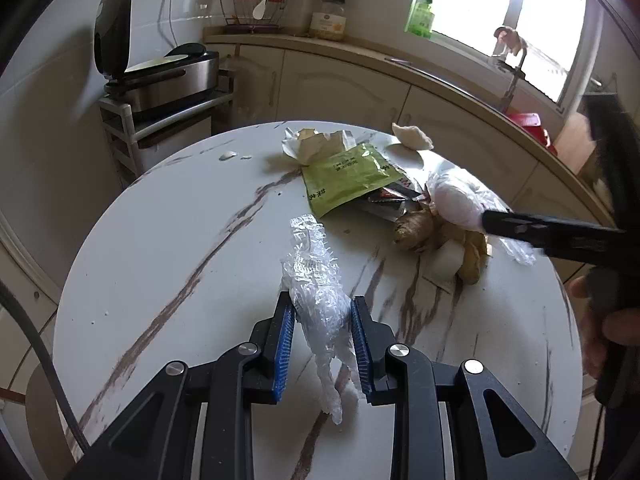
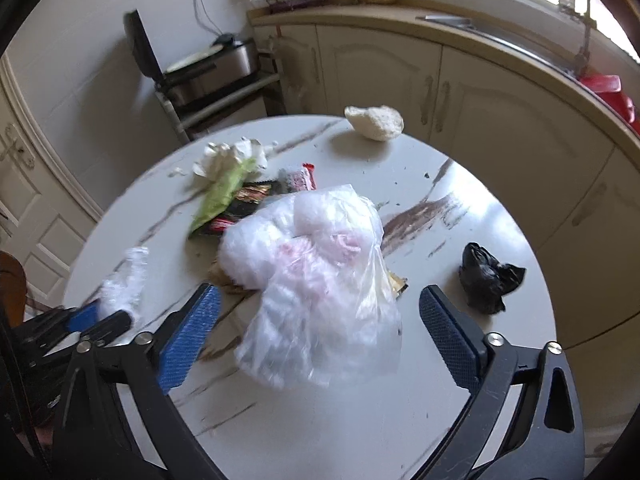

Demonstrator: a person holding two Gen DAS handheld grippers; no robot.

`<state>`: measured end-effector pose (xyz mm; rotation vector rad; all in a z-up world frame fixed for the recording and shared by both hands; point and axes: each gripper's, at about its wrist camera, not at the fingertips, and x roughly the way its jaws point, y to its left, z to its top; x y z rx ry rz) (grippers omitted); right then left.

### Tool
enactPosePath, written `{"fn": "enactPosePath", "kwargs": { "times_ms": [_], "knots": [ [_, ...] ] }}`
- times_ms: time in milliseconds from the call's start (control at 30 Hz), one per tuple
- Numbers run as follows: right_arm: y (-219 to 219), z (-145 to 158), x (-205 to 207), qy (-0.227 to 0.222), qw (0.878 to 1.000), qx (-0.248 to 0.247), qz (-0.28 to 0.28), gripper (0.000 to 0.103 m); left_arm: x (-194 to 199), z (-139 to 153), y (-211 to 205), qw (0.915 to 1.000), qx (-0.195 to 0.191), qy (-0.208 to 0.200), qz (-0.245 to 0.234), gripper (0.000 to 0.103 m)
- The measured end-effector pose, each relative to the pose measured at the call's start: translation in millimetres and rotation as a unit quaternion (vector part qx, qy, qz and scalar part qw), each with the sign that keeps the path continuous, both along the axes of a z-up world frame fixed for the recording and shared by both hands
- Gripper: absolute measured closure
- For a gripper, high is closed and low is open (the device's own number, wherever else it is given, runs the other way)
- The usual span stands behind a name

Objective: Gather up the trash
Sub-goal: 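Grasp the crumpled clear plastic bag with the left gripper, then grasp the large clear plastic bag with the right gripper while the left holds its bag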

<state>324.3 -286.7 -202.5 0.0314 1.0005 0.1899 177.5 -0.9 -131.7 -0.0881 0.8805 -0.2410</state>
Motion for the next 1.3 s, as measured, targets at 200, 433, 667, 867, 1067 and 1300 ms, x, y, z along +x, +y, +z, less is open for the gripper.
{"fn": "enactPosePath", "kwargs": {
  "times_ms": [200,433,667,867,1067,1300],
  "knots": [
    [-9,-24,-1,0.039,0.999,0.025,0.018,0.053,-3,2,-4,0.9999,0.004,0.001,-0.011,0.079],
    [-27,-11,-34,0.014,0.997,0.071,0.025,0.065,-6,6,-16,0.9997,-0.003,-0.002,-0.025,0.079],
    [-33,-8,-56,0.008,0.997,0.071,0.03,0.068,-13,10,-24,0.9994,-0.009,-0.003,-0.034,0.079],
    [-29,-17,-76,0.021,0.997,0.058,0.036,0.065,-21,13,-34,0.9992,-0.002,-0.004,-0.041,0.079],
    [-33,-24,-78,0.033,0.999,0.02,0.014,0.023,-26,13,-40,0.9991,0.001,-0.003,-0.043,0.079],
    [-21,-29,-54,0.046,0.999,0.019,0.006,0.014,-27,15,-41,0.999,0.001,-0.002,-0.044,0.079]
  ]
}}
